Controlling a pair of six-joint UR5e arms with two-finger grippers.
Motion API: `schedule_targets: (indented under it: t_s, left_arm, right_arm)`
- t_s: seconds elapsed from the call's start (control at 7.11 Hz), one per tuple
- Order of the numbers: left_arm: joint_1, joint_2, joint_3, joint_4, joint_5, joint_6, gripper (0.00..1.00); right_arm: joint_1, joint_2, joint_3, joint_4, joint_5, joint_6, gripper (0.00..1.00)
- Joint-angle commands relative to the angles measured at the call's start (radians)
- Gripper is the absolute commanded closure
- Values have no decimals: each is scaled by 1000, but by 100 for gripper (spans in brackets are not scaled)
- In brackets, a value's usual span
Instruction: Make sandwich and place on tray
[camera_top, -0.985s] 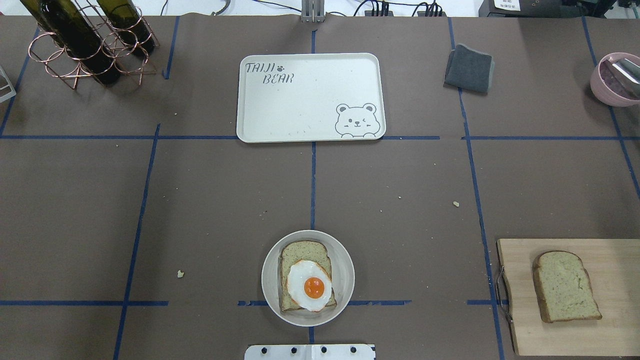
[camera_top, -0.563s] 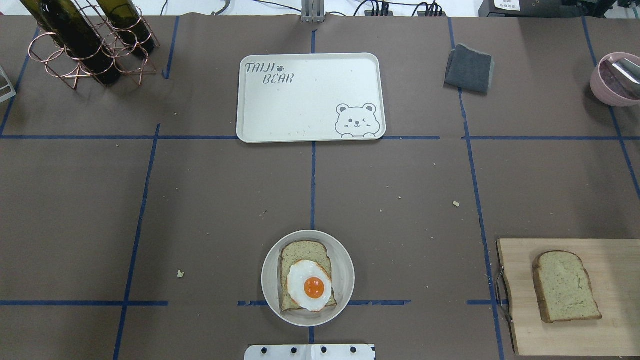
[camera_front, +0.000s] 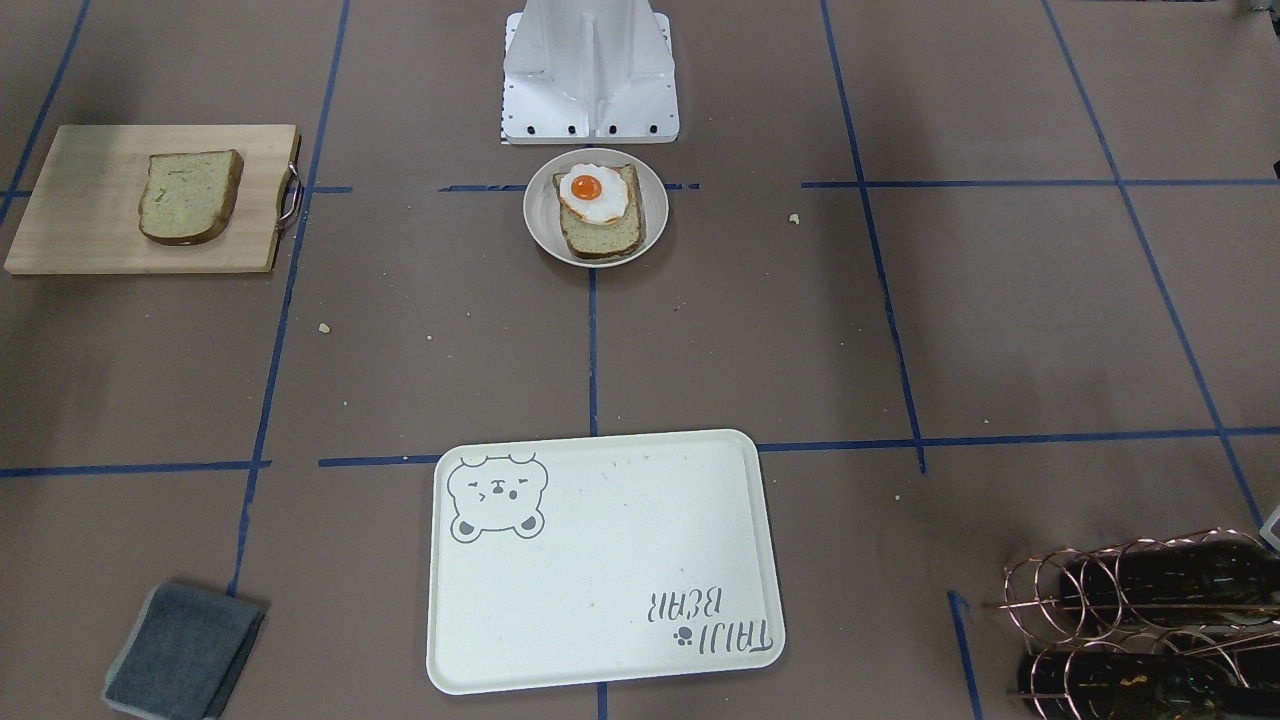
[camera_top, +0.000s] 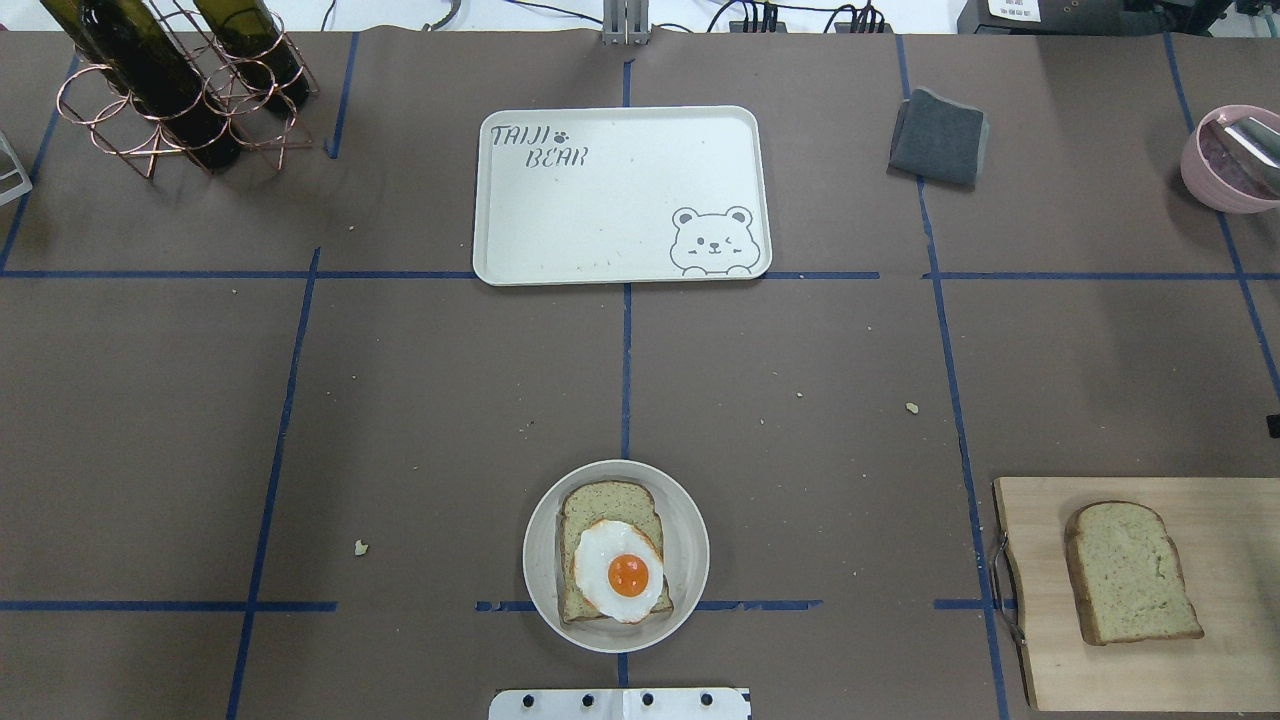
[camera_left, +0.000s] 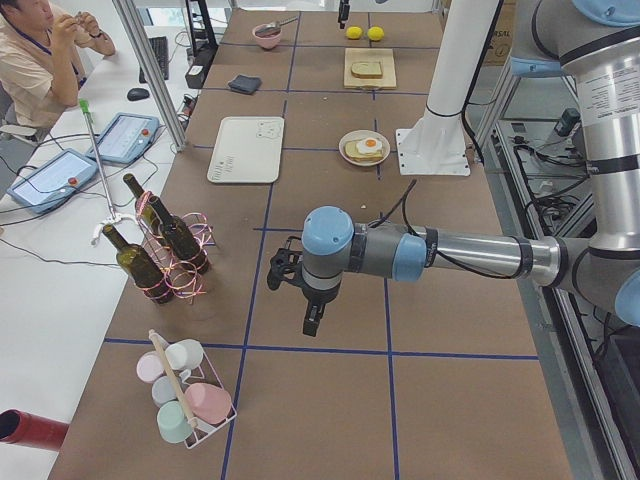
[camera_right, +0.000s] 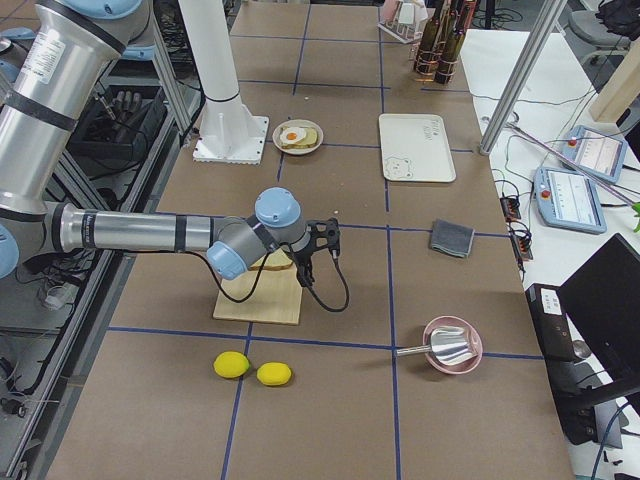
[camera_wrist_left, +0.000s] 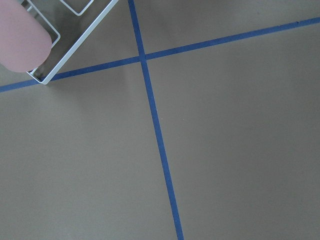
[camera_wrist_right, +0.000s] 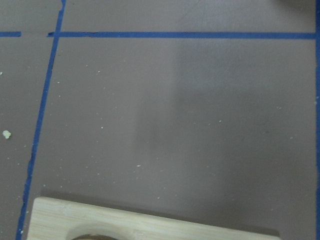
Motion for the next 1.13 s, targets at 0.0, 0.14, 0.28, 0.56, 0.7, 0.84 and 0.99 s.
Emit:
schedule_targets:
  t_s: [0.0,0.14,0.28,0.56,0.7,0.84,0.99]
  left_arm:
    - [0,-3,-1,0,-19,0,0]
    - [0,-3,-1,-2,-20,0,0]
    - [0,-3,-1,-2,-21,0,0]
    - [0,-3,-5,-3,-21,0,0]
    - [0,-5,-5,-3,-21,0,0]
    - [0,-5,-7,-3,-21,2,0]
    - [0,-5,-5,-11,-21,2,0]
  right_arm:
    - [-181,-94,-6,223,-94,264,0]
    - [-284,-116,-14,311,-175,373,0]
    - [-390,-137,-40,403,-264,461,1]
    - [-615,-139,-67,465,-491,628,4]
    - [-644,-147,-69,498,-502,644,9]
    - [-665,-157,-84,520,-506,649,15]
    - [-688,-157,-106,543,-507,652,15]
